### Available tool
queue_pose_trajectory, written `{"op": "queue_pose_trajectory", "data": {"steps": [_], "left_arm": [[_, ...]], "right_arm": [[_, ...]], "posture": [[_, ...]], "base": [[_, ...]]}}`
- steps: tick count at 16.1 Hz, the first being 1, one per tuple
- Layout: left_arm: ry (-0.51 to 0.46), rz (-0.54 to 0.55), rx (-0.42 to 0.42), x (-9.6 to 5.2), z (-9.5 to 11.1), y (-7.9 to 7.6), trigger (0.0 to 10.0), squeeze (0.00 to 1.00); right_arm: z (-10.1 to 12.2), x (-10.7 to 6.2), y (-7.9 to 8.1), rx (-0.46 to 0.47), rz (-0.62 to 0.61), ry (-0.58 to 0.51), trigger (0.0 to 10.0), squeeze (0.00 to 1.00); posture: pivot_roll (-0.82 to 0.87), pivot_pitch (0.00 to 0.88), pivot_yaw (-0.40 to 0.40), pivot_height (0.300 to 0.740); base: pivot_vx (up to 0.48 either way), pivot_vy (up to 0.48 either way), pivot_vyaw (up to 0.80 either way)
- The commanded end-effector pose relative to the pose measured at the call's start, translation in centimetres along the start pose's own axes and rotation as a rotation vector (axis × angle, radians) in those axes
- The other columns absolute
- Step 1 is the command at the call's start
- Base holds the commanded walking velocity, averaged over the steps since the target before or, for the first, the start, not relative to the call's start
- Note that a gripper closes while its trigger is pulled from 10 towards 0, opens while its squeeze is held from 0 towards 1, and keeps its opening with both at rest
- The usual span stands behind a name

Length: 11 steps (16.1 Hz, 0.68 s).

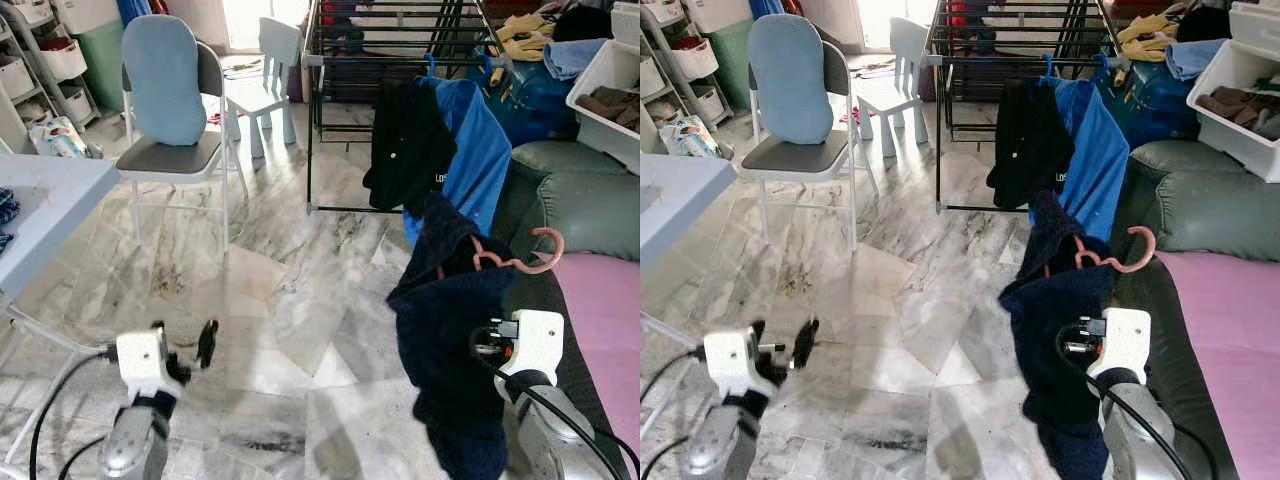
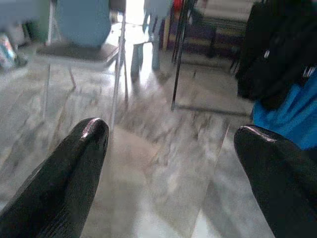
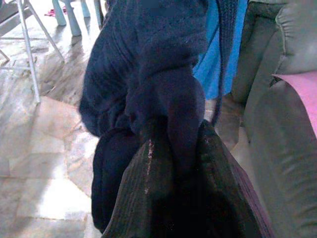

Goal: Hang hanger

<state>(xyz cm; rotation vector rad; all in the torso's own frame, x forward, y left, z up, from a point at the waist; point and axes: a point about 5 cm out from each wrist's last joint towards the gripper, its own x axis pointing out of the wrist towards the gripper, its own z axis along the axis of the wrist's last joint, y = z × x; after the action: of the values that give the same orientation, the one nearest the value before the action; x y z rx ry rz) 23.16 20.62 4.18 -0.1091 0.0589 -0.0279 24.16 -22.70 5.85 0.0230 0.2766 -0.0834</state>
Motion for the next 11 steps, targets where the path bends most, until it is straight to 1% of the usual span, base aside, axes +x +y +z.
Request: {"op": "queue_pose_trajectory", "data": {"steps": [1, 6, 11], "left_arm": [[-0.02, -0.005, -0.008, 0.42, 0.64, -0.3, 10.0, 0.0], [-0.008, -0.006, -0.027, 0.29, 0.37, -0.74, 10.0, 0.0], [0.018, -0.013, -0.019, 0.08, -0.04, -0.31, 10.0, 0.0]], "right_arm": [[1.62, 0.38, 0.17, 0.003, 0.0, -0.078, 10.0, 0.0], [1.63, 0.56, 0.41, 0.001, 0.005, -0.082, 10.0, 0.0], [1.57, 0.58, 0.57, 0.002, 0.009, -0.087, 10.0, 0.0]], "posture": [[-0.15, 0.0, 0.001, 0.74], [-0.15, 0.0, 0.004, 0.74], [-0.15, 0.0, 0.008, 0.74]], "base": [[0.0, 0.0, 0.0], [0.0, 0.0, 0.0], [0.0, 0.0, 0.0]]}}
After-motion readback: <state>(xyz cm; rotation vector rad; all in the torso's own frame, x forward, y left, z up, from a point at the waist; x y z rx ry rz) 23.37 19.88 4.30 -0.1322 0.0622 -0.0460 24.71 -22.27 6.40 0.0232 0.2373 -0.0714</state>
